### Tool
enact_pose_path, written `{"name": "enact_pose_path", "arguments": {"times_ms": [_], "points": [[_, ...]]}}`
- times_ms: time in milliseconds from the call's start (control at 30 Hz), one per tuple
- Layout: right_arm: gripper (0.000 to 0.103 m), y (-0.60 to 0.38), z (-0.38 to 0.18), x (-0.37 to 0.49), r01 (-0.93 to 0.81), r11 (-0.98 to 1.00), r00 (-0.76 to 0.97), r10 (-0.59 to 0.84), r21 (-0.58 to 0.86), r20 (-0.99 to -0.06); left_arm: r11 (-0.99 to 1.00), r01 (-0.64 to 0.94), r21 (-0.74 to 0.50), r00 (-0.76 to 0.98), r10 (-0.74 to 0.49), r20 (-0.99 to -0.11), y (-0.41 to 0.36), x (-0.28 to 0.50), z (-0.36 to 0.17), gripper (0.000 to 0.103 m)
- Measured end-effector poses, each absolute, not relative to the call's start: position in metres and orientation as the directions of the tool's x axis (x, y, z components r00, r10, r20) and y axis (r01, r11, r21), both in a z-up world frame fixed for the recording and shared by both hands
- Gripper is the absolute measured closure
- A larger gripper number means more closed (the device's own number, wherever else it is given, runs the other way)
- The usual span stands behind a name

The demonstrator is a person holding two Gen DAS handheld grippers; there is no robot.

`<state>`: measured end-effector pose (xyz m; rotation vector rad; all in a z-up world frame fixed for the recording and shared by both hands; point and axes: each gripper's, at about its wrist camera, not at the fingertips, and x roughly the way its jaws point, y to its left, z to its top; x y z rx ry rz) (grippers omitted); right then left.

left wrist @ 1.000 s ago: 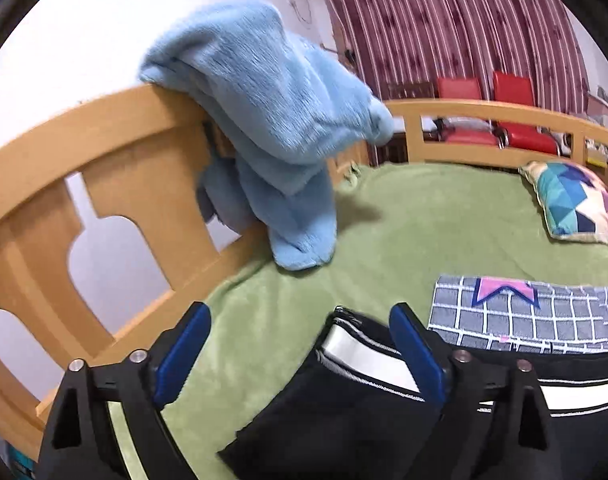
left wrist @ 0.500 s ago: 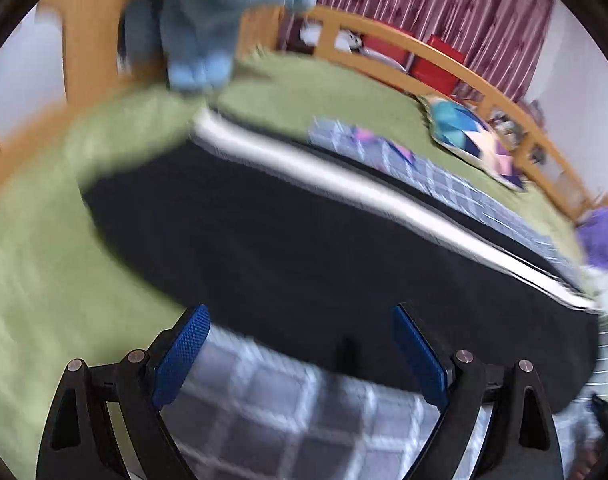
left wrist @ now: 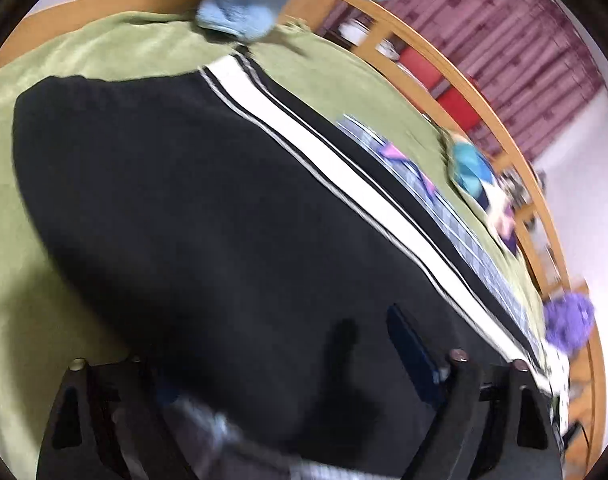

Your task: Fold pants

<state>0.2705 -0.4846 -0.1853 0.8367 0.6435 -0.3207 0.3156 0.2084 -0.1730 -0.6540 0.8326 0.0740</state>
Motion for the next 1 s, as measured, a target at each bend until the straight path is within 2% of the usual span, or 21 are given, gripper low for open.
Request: {"name": "enact_pose_path", "arguments": {"times_ms": [33, 67, 100, 133, 200, 267, 367, 433, 500, 600, 733, 767, 833, 867, 900, 933, 1000], "points": [[0.047, -0.488, -0.185, 0.273, 0.516, 0.626, 0.764, -0.027, 0.585, -0.645, 0.801, -0.331, -0.499, 0.684, -0.160, -0.712, 0.208, 0.322, -0.172, 0.035], [0.072, -0.492, -0.186, 0.278, 0.538, 0.616, 0.750, -0.037, 0.575, -0.661, 0.807, -0.342, -0.482, 0.683, -0.139, -0.717, 0.208, 0.327, -0.170, 0.044], [0.084, -0.495, -0.185, 0.281, 0.520, 0.618, 0.750, 0.000, 0.590, -0.661, 0.820, -0.346, -0.456, 0.679, -0.117, -0.725, 0.208, 0.331, -0.167, 0.077], [0.086, -0.496, -0.181, 0.280, 0.522, 0.623, 0.749, -0.008, 0.582, -0.663, 0.839, -0.357, -0.410, 0.672, -0.074, -0.736, 0.211, 0.333, -0.162, 0.092], [0.091, -0.491, -0.155, 0.268, 0.507, 0.648, 0.774, -0.053, 0.568, -0.631, 0.843, -0.316, -0.436, 0.690, -0.111, -0.715, 0.218, 0.326, -0.147, 0.093], [0.091, -0.481, -0.127, 0.255, 0.482, 0.675, 0.800, -0.079, 0.559, -0.595, 0.852, -0.273, -0.447, 0.713, -0.134, -0.689, 0.218, 0.310, -0.123, 0.093], [0.092, -0.466, -0.095, 0.231, 0.469, 0.700, 0.810, -0.097, 0.538, -0.579, 0.890, -0.222, -0.398, 0.731, -0.118, -0.672, 0.204, 0.276, -0.091, 0.093], [0.092, -0.463, -0.081, 0.204, 0.461, 0.705, 0.810, -0.086, 0.539, -0.580, 0.906, -0.208, -0.368, 0.736, -0.103, -0.669, 0.201, 0.246, -0.081, 0.093], [0.092, -0.467, -0.076, 0.164, 0.466, 0.695, 0.804, -0.075, 0.548, -0.590, 0.898, -0.198, -0.393, 0.725, -0.135, -0.675, 0.204, 0.213, -0.080, 0.093], [0.092, -0.472, -0.079, 0.102, 0.486, 0.713, 0.778, -0.091, 0.505, -0.621, 0.880, -0.180, -0.439, 0.704, -0.197, -0.683, 0.205, 0.163, -0.090, 0.093], [0.089, -0.478, -0.121, 0.058, 0.518, 0.707, 0.685, -0.007, 0.481, -0.728, 0.930, -0.178, -0.322, 0.621, -0.147, -0.769, 0.185, 0.126, -0.123, 0.091], [0.085, -0.479, -0.138, 0.051, 0.529, 0.693, 0.652, 0.036, 0.489, -0.757, 0.938, -0.190, -0.290, 0.593, -0.126, -0.795, 0.180, 0.126, -0.131, 0.088], [0.077, -0.476, -0.160, 0.032, 0.545, 0.675, 0.627, 0.065, 0.497, -0.776, 0.956, -0.221, -0.191, 0.548, -0.040, -0.835, 0.173, 0.119, -0.139, 0.072], [0.069, -0.474, -0.164, 0.023, 0.548, 0.670, 0.636, 0.055, 0.501, -0.770, 0.959, -0.241, -0.146, 0.547, 0.010, -0.837, 0.169, 0.112, -0.136, 0.066], [0.060, -0.470, -0.163, 0.011, 0.551, 0.669, 0.653, 0.025, 0.498, -0.757, 0.960, -0.250, -0.129, 0.554, 0.033, -0.832, 0.167, 0.105, -0.132, 0.052], [0.057, -0.468, -0.160, 0.005, 0.552, 0.675, 0.662, 0.002, 0.489, -0.750, 0.960, -0.252, -0.119, 0.564, 0.045, -0.825, 0.165, 0.098, -0.127, 0.037], [0.049, -0.470, -0.151, -0.006, 0.552, 0.683, 0.688, -0.049, 0.478, -0.724, 0.965, -0.244, -0.100, 0.587, 0.064, -0.807, 0.161, 0.084, -0.118, 0.031]]}}
